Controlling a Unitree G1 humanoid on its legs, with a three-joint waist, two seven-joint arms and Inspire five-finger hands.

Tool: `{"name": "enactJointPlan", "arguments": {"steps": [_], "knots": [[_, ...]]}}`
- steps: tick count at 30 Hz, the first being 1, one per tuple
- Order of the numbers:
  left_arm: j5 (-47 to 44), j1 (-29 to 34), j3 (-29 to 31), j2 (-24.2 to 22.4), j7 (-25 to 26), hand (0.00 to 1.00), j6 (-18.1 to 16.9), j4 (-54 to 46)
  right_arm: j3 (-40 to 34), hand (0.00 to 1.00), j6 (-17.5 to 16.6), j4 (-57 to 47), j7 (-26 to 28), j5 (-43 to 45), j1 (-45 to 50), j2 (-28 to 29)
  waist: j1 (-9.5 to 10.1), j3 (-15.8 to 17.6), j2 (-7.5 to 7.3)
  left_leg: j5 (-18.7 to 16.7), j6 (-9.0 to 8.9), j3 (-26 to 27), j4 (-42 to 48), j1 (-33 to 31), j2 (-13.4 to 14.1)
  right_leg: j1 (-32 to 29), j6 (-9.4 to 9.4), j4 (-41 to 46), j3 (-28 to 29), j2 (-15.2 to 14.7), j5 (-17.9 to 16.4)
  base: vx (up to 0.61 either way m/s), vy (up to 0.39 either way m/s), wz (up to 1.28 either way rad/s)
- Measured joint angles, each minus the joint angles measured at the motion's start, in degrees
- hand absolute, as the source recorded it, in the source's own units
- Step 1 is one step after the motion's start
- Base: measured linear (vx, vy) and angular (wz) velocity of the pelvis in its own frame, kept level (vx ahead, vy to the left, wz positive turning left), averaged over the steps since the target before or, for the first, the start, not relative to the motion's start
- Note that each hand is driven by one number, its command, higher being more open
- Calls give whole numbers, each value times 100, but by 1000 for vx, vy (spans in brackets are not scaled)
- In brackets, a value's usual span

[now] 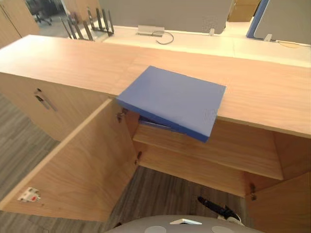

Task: Walk over to the cabinet, pick up the folder, carry it to the office cabinet, place the folder inside the office cabinet, then close the office cabinet door

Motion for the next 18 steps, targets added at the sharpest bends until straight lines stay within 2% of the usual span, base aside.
{"name": "enactJointPlan", "arguments": {"steps": [2,5,6,7,8,10,11,13,15,16,17,18], "knots": [[2,-4,-65,7,11,100,0,-2,-153,100,-5,4,-50,133,50,2,-22,-20,41,32,-15,15,-66,40,51,119,-41,-143,-41,87,51,110,-119,6],[29,-66,-244,64,-7,100,-1,-11,-244,100,-11,39,-56,160,28,14,-116,-10,32,36,-22,79,-24,114,-11,343,-20,-380,-78,88,155,53,-7,9],[55,-87,-326,100,-21,100,-5,-28,-245,100,-25,33,-54,272,21,66,-159,-2,-2,37,-22,133,116,122,-78,481,-6,-492,-51,48,200,5,35,-1],[57,-112,-373,170,-51,100,-8,-80,-247,100,-31,30,-45,328,23,153,-165,43,-107,38,-20,138,377,99,-158,633,4,-606,-21,-8,244,0,0,0],[57,-109,-391,197,-62,100,-10,-133,-249,100,-31,31,-45,327,35,186,-163,67,-122,38,-20,138,518,64,-188,696,1,-674,6,-19,255,-32,-10,3],[51,-129,-394,274,-86,100,-25,-312,-251,100,-29,13,-47,323,59,322,-166,106,-319,38,-14,148,1318,-224,-220,941,-45,-909,36,-16,252,-34,-40,8],[46,-130,-391,276,-96,100,-22,-357,-253,100,-37,-32,-51,322,90,348,-153,140,-341,40,26,252,1766,-384,-175,1024,-58,-952,39,6,245,-75,-53,4],[8,-165,-389,251,-95,100,-15,-352,-271,100,-50,-128,-55,324,124,355,-147,210,-297,75,158,467,2276,-512,-97,1169,-76,-965,47,27,233,-75,-45,0],[1,-235,-390,200,-97,100,-14,-351,-279,100,-73,-248,-56,321,177,342,-135,292,-236,55,215,470,2770,-686,-99,1243,-101,-941,72,-7,217,-43,2,-1],[4,-265,-396,142,-103,100,-15,-355,-281,100,-98,-289,-64,315,176,270,-146,345,-157,-321,203,470,3115,-800,-248,1269,-106,-914,96,-46,211,-50,123,-12],[7,-283,-444,25,-119,100,-18,-355,-302,100,-113,-326,-63,325,178,179,-150,436,33,-638,222,554,3096,-849,-653,1251,-76,-910,217,-69,227,-40,150,-19],[11,-270,-492,-8,-121,100,-15,-343,-320,100,-114,-375,-62,329,180,164,-159,445,90,-735,344,751,2942,-824,-708,1216,-39,-908,253,-67,250,-40,163,-19]]}}
